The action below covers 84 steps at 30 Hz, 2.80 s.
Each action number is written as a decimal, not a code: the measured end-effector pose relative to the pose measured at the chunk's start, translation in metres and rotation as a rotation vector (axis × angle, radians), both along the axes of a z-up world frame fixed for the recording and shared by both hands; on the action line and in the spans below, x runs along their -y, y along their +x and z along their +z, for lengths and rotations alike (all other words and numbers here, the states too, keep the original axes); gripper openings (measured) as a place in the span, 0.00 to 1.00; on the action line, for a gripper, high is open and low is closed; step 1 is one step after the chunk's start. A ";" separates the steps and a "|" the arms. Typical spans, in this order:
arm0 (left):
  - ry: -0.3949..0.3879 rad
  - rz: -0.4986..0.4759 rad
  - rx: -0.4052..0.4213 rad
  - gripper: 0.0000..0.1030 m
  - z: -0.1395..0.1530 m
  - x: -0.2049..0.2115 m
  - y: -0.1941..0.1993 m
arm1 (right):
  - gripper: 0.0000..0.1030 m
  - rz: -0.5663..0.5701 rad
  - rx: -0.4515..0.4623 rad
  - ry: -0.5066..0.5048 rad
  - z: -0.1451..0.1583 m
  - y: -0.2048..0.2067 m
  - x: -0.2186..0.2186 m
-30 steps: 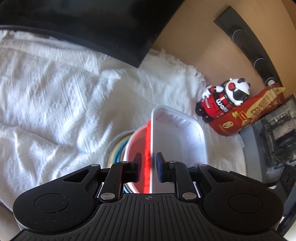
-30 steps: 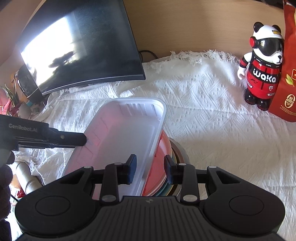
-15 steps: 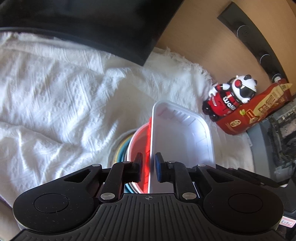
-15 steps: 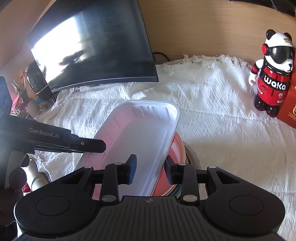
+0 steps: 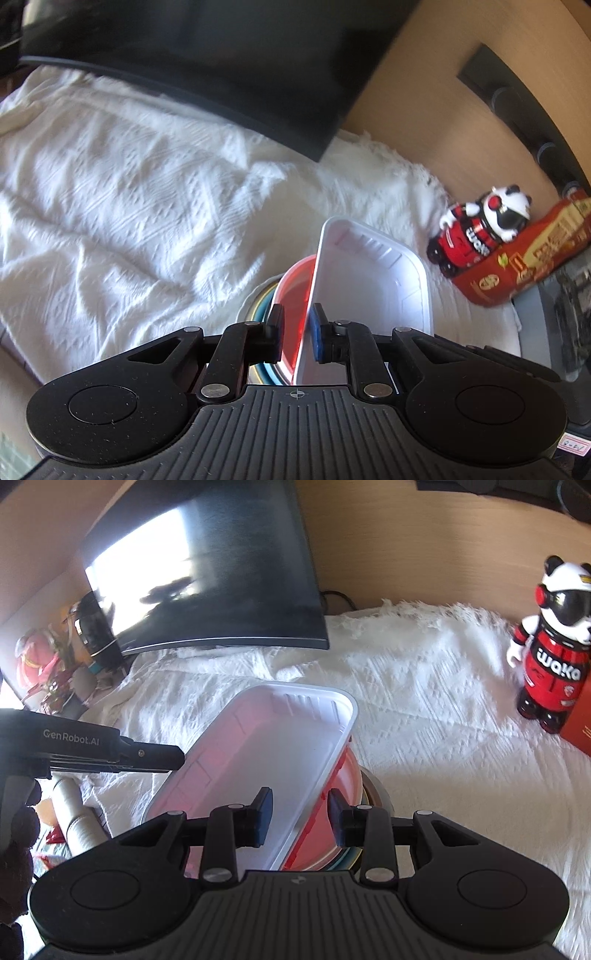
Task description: Organize plates and bowls
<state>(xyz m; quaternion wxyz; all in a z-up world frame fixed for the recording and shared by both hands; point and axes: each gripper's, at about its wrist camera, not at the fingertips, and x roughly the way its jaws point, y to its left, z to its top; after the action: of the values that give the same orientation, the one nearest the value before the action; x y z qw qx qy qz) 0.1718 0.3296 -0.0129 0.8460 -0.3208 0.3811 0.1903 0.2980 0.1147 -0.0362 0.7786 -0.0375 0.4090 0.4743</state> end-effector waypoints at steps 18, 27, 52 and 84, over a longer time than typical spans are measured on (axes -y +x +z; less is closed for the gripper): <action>0.236 -0.224 0.256 0.15 0.021 0.061 -0.128 | 0.78 -0.361 0.155 0.223 0.046 -0.111 0.080; 0.285 -0.286 0.203 0.15 -0.004 0.101 -0.201 | 0.89 -0.447 0.175 0.076 0.006 -0.229 0.078; 0.330 -0.349 0.137 0.15 -0.014 0.122 -0.214 | 0.89 -0.501 0.184 -0.037 -0.008 -0.274 0.085; 0.324 -0.356 0.136 0.15 -0.015 0.129 -0.213 | 0.89 -0.503 0.191 -0.048 -0.009 -0.273 0.095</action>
<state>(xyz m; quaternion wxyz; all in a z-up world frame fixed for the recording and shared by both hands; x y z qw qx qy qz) -0.0408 0.2005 -0.0284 0.9302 -0.1208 0.3384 0.0749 0.0254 0.0199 -0.0456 0.9060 0.0021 0.3414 0.2503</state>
